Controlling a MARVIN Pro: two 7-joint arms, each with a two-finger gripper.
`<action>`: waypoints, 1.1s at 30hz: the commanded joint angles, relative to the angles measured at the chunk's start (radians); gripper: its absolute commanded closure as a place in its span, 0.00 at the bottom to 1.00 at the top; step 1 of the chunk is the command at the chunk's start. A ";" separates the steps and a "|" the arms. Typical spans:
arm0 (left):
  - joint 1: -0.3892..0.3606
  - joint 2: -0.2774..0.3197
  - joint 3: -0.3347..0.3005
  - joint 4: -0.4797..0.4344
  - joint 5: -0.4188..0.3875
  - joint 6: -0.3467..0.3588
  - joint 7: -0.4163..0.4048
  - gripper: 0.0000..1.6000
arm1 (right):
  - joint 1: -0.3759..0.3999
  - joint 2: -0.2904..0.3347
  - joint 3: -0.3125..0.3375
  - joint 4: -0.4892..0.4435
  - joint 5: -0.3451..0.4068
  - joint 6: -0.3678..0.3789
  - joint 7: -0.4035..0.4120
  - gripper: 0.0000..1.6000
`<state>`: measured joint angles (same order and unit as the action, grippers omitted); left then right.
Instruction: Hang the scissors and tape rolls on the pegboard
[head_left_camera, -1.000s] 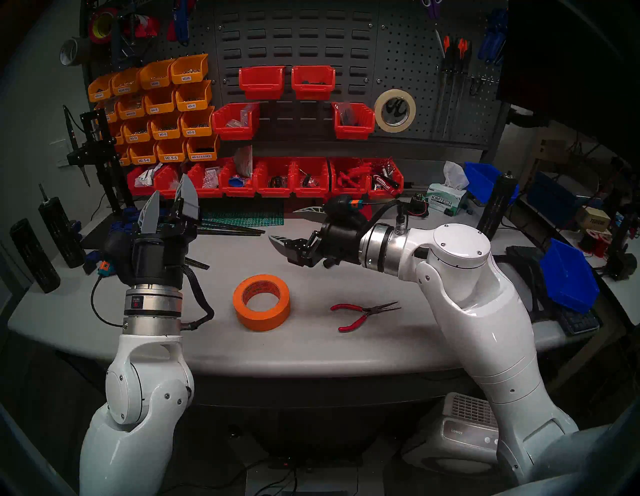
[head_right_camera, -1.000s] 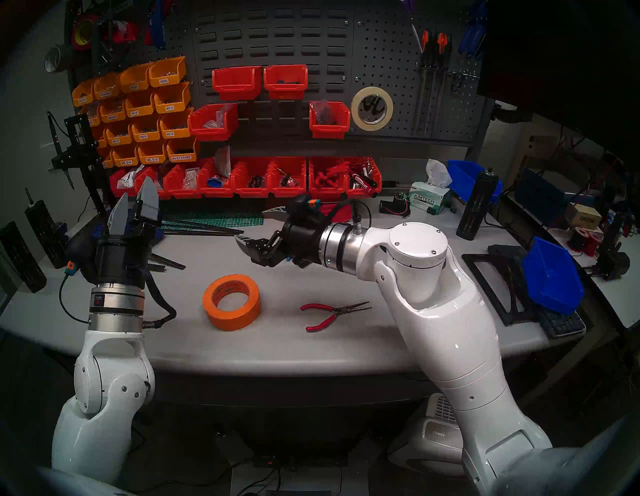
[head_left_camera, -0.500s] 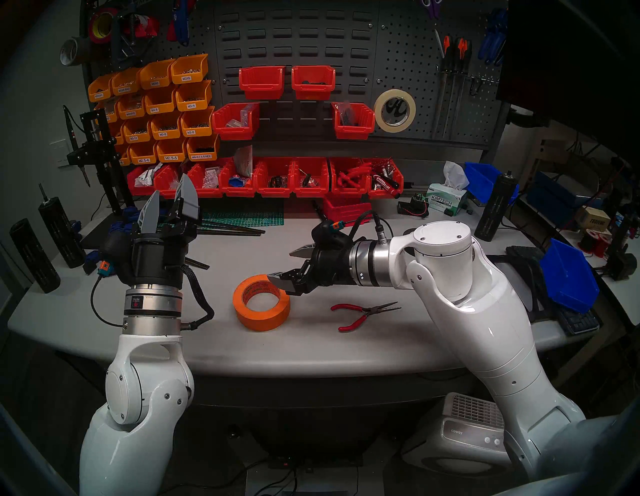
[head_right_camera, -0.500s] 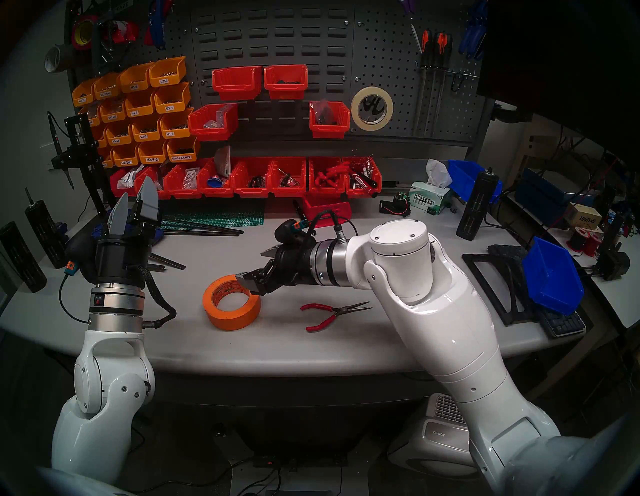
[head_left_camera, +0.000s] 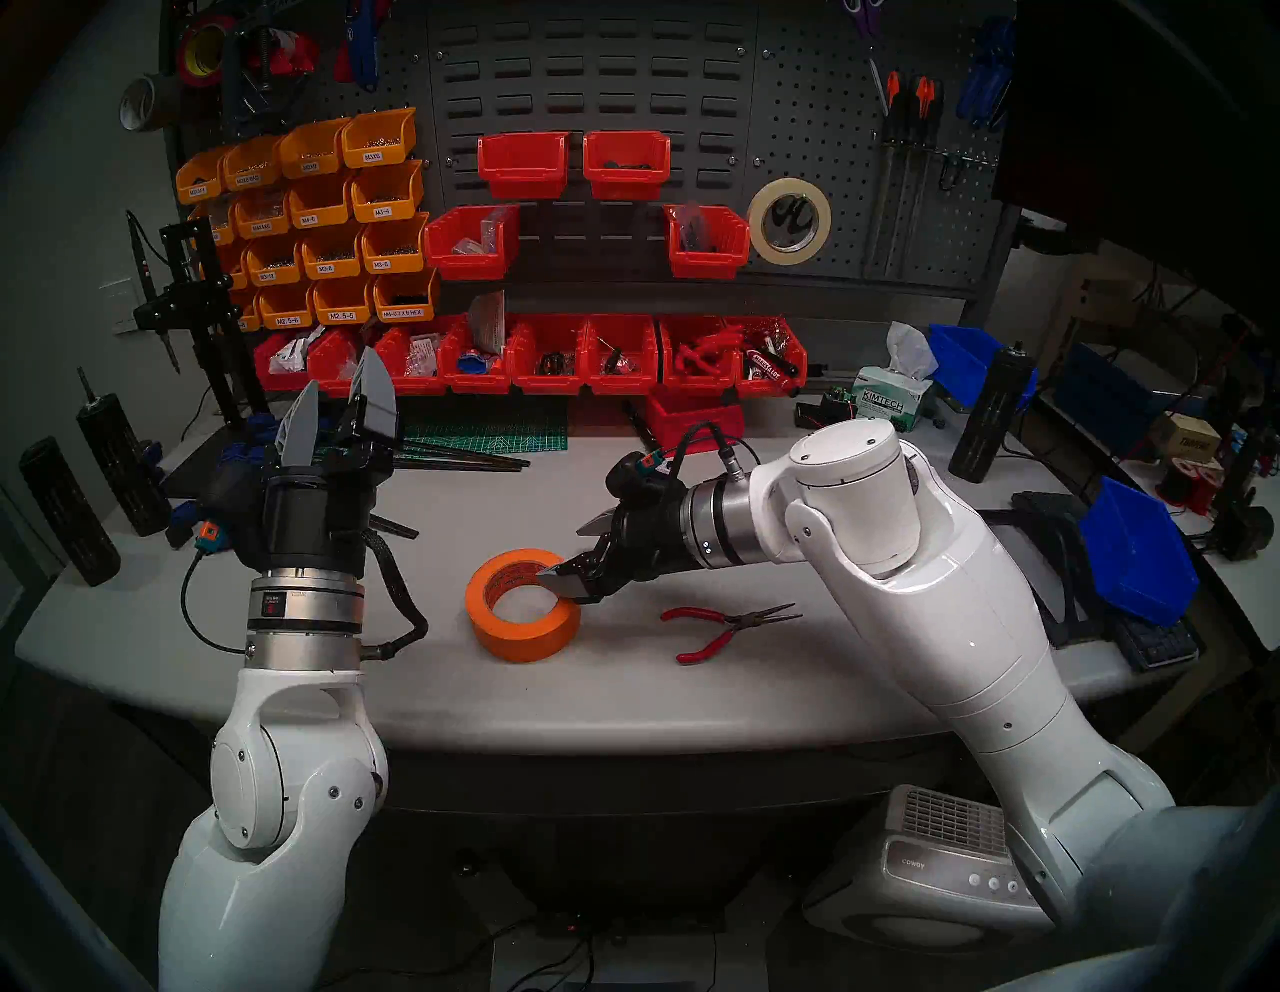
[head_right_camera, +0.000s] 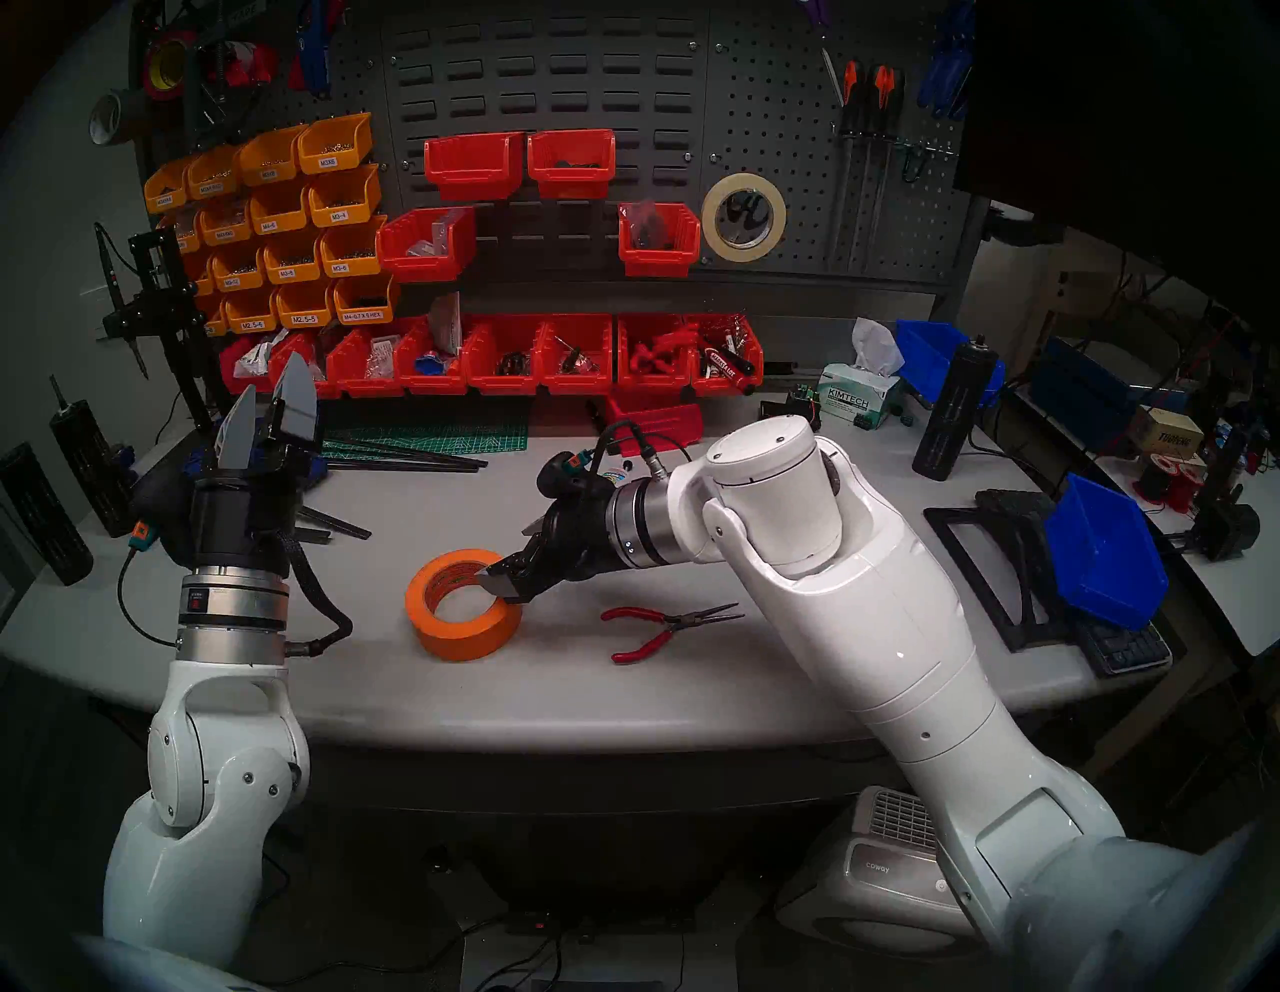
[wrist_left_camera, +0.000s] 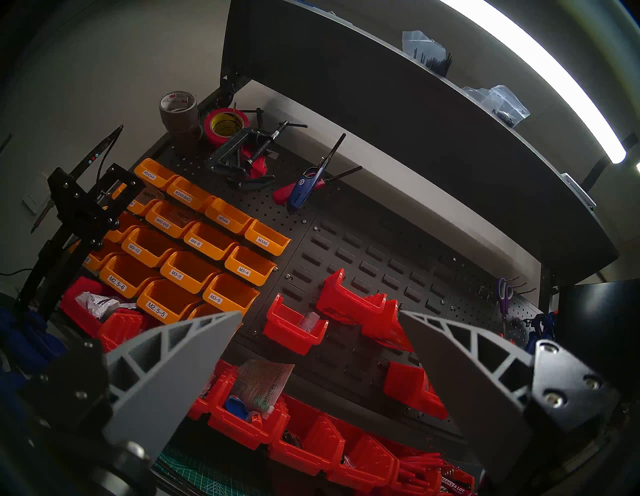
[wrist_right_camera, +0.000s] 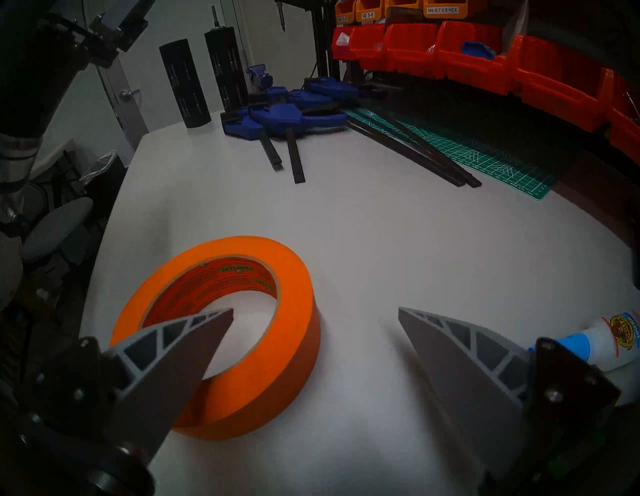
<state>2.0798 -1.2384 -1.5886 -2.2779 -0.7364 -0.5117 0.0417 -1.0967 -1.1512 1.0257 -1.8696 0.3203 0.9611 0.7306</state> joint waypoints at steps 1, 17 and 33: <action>-0.010 -0.002 -0.002 -0.032 -0.001 -0.010 -0.004 0.00 | 0.108 -0.022 -0.041 0.017 -0.047 -0.022 0.035 0.00; -0.010 -0.002 -0.002 -0.032 -0.001 -0.010 -0.004 0.00 | 0.170 0.044 -0.051 0.039 -0.076 -0.001 0.093 0.00; -0.009 -0.002 -0.002 -0.033 -0.001 -0.010 -0.004 0.00 | 0.180 0.042 -0.054 0.057 -0.075 -0.001 0.135 0.00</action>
<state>2.0799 -1.2385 -1.5884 -2.2784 -0.7364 -0.5117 0.0417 -0.9648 -1.0765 0.9780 -1.8304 0.2376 0.9621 0.8487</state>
